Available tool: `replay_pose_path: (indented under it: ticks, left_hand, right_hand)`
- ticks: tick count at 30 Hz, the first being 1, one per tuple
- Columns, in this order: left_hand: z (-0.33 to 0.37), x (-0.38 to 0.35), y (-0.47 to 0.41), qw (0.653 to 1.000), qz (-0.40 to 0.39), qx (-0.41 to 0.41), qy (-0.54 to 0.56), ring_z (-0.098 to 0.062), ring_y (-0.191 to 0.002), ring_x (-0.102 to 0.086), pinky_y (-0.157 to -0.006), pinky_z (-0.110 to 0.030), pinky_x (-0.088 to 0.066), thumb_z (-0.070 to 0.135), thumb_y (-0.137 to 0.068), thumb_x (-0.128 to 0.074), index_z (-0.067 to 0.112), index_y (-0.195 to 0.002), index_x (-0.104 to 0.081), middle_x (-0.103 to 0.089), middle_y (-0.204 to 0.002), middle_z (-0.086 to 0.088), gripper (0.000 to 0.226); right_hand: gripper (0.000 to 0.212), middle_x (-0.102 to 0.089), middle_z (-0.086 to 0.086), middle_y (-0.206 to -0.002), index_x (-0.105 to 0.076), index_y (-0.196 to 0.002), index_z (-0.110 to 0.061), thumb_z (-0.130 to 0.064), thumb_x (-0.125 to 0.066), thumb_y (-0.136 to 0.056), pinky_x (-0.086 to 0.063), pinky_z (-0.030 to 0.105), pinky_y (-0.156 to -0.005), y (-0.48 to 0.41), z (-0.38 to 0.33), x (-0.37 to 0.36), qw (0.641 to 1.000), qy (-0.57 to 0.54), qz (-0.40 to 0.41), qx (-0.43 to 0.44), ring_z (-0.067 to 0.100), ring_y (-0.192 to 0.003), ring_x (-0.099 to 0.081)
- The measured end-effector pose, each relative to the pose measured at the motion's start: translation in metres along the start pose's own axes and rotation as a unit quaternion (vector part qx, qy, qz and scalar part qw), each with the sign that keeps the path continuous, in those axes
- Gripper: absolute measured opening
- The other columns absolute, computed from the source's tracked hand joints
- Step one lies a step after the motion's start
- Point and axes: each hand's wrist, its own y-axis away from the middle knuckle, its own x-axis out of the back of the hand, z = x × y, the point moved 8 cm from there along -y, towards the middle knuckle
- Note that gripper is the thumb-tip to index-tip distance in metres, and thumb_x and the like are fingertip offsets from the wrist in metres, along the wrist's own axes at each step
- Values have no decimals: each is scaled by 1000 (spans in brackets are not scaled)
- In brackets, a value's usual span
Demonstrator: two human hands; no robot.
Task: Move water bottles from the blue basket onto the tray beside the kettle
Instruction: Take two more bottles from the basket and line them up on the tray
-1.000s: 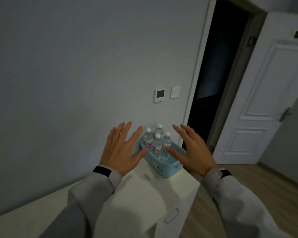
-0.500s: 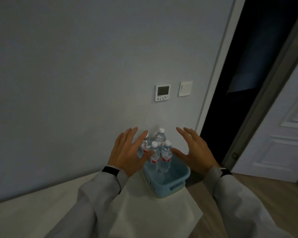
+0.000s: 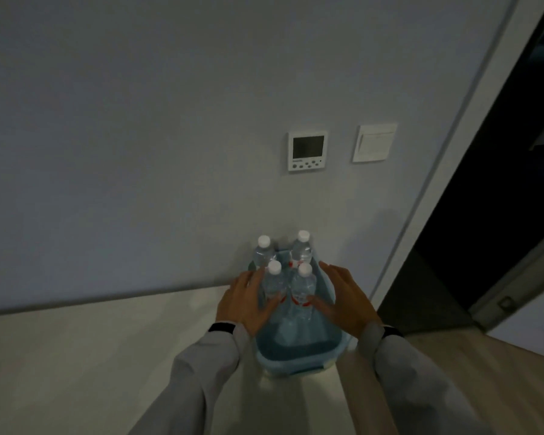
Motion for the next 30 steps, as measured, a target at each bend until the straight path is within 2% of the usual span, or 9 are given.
replay_pose_path:
  ticks: [3,6,9,13,17,19,23,26,30]
  left_hand:
    - [-8,-27,-14,998,-26,54,36,-32,-127,-49,-100,-45,-47,66,-84,-56,39,-146,-26,-46,-145,-6,75]
    - [-15,-47,-28,990,-32,108,85,-36,-128,-49,-101,-50,-47,62,-82,-62,41,-146,-21,-44,-147,-9,79]
    - [-20,-62,-33,980,-10,139,140,-38,-128,-51,-102,-49,-47,58,-80,-66,40,-146,-22,-45,-147,-9,82]
    - [-21,-75,-36,963,22,186,193,-36,-127,-52,-103,-51,-46,71,-75,-61,48,-144,-19,-44,-149,-4,84]
    - [-20,-81,-40,962,47,205,171,-37,-127,-52,-101,-51,-46,68,-77,-63,41,-145,-20,-43,-148,-6,85]
    - [-21,-82,-41,963,50,207,166,-38,-125,-54,-99,-50,-46,64,-78,-67,37,-145,-23,-45,-147,-8,84]
    - [-29,-82,-41,966,53,198,154,-40,-121,-56,-98,-48,-48,54,-76,-75,26,-148,-30,-50,-145,-12,88]
    - [-35,-76,-38,967,60,190,158,-38,-118,-59,-97,-46,-51,49,-75,-77,26,-146,-36,-56,-139,-13,85]
    - [-36,-59,-30,962,91,186,180,-33,-111,-64,-90,-41,-53,56,-71,-77,30,-133,-45,-67,-125,-9,75]
  right_hand:
    - [90,-33,-2,-153,-21,-148,-44,-78,-56,-73,-43,42,-109,-18,16,-13,999,-32,-22,-16,25,-135,-44]
    - [90,-37,0,-150,-17,-151,-44,-63,-67,-79,-40,38,-110,-35,27,-29,998,-54,-40,-10,22,-137,-41]
    - [86,-41,0,-147,-24,-150,-39,-51,-74,-80,-41,35,-109,-47,37,-44,996,-72,-39,-27,22,-135,-45]
    - [74,-47,1,-144,-35,-143,-35,-43,-75,-82,-41,31,-106,-55,44,-59,995,-87,-28,-27,23,-132,-50]
    - [74,-50,-2,-145,-38,-142,-32,-36,-79,-80,-44,41,-110,-60,52,-66,991,-131,-19,-27,21,-133,-49]
    - [71,-50,-6,-144,-40,-139,-36,-39,-79,-80,-44,40,-110,-62,54,-68,989,-143,-19,-24,18,-132,-50]
    - [68,-52,-15,-138,-37,-130,-54,-47,-78,-77,-42,28,-104,-64,61,-68,987,-155,-13,-31,12,-128,-51]
    - [68,-54,-12,-140,-40,-131,-50,-53,-78,-74,-41,25,-103,-64,66,-69,988,-151,-8,-40,14,-129,-53]
    - [73,-56,-11,-139,-41,-134,-49,-59,-77,-71,-44,30,-104,-61,61,-57,988,-154,6,-30,14,-126,-54]
